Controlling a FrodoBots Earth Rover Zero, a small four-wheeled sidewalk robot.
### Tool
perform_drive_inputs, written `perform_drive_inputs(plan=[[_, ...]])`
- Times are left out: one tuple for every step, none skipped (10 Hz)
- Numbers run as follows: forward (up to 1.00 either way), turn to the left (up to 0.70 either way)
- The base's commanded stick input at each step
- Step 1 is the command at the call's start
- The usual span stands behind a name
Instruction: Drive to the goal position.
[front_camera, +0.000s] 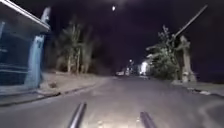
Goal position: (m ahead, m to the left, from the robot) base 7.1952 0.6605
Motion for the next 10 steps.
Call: perform_drive_inputs(plan=[[1.0,-0.38],[1.0,-0.38],[1.0,-0.38],[1.0,-0.38],[1.0,-0.38],[1.0,-0.38],[1.0,-0.38],[1.0,-0.38],[1.0,-0.02],[1.0,0.02]])
